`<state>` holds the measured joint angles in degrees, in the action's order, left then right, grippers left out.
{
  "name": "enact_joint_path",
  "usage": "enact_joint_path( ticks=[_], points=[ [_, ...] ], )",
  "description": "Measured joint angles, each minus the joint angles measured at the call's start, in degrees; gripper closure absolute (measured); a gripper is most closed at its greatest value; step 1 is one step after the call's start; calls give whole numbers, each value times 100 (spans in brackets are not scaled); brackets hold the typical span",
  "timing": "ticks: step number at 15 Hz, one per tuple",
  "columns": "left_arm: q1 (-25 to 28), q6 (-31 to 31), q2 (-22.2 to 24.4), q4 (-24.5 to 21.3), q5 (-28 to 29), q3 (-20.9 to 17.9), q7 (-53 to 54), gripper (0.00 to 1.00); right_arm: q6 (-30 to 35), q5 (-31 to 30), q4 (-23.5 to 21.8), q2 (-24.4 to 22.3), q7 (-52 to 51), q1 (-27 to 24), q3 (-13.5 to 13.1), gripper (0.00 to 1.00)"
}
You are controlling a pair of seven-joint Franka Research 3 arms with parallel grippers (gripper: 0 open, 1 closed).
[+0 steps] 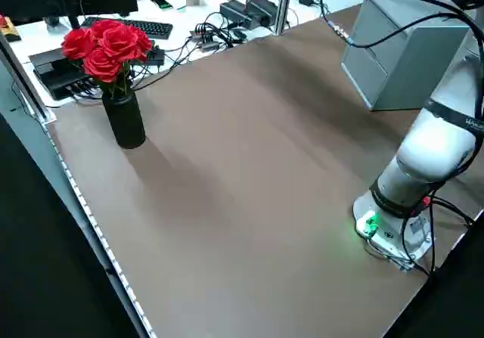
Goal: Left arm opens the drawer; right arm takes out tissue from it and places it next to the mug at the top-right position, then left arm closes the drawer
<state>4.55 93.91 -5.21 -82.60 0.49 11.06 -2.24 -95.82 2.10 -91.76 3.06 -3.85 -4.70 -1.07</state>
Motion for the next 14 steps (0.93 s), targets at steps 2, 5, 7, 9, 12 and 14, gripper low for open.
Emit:
enact_joint_path(
  ticks=[2,5,7,9,12,14],
  points=[
    [0,0,-17,-1,0,0,18,0,-13,0,-4,0,0,0,0,0],
    [-8,-11,-42,-7,0,0,5,0,-38,0,-5,0,0,0,0,0],
    [0,-18,-94,-11,0,0,4,0,-40,0,-5,0,0,0,0,0],
    [7,-42,-174,-30,0,-4,19,0,-38,0,-4,-1,0,0,0,0],
    [7,-156,-384,-196,0,-5,32,0,64,1,-4,-2,3,-9,-10,0],
    [8,-255,-516,-234,-1,-5,32,0,163,1,-4,-5,54,-11,-14,0]
  ],
)
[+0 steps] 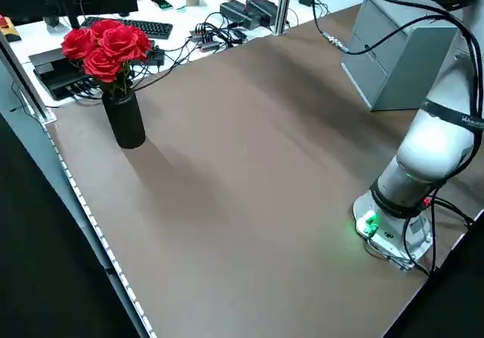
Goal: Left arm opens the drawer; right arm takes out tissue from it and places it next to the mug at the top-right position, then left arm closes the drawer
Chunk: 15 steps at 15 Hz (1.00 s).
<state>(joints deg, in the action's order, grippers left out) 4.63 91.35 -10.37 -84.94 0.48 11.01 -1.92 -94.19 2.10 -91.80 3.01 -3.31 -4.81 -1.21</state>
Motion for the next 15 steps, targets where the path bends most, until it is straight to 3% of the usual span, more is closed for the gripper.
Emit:
enact_joint_path(
  ticks=[2,3,9,12,13,15],
  points=[
    [9,-36,-130,-29,0,-2,0,1,59,0,1,-9,51,-3,-3,0],
    [24,-45,-176,-66,0,-3,0,8,75,0,1,-12,58,-6,-4,0],
    [77,-313,-270,-296,-43,-5,-37,66,94,1,1,-13,62,74,34,0],
    [209,-586,-385,-345,-392,-9,-303,94,68,1,1,-13,65,95,37,0],
    [280,-698,-452,-360,-551,-10,-368,99,68,2,1,-13,65,95,37,0],
    [363,-965,-632,-376,-832,-12,-577,99,67,2,1,-13,65,98,37,0]
  ],
)
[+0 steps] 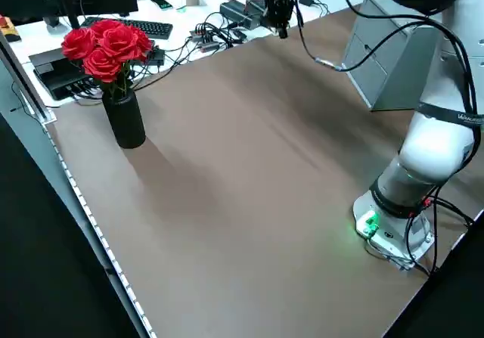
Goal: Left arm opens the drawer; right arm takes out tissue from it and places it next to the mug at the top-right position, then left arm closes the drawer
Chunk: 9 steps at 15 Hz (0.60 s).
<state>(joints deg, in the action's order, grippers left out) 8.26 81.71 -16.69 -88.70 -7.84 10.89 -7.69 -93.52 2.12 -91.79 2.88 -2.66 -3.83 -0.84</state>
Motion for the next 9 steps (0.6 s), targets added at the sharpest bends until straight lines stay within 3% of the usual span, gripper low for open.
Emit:
enact_joint_path(
  ticks=[3,9],
  points=[
    [-9,-341,-294,-10,-369,2,-567,99,-10,0,0,0,1,-1,-2,0],
    [-193,-554,-1257,-34,-2318,36,-2464,99,-9,2,-4,2,-3,90,15,0]
  ],
)
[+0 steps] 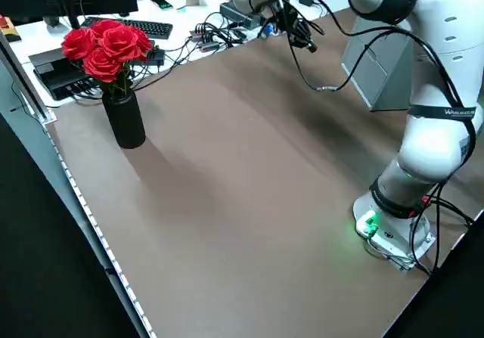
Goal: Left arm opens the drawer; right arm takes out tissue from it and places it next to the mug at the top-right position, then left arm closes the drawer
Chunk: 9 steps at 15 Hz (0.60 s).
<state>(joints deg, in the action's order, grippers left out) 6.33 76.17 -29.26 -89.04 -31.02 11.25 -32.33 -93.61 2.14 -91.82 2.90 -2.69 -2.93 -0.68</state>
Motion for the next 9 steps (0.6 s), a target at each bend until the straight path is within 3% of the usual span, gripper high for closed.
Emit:
enact_joint_path(
  ticks=[9],
  points=[
    [-1142,1291,-857,25,-1822,42,-1325,99,7,2,-17,2,-1,174,10,0]
  ],
)
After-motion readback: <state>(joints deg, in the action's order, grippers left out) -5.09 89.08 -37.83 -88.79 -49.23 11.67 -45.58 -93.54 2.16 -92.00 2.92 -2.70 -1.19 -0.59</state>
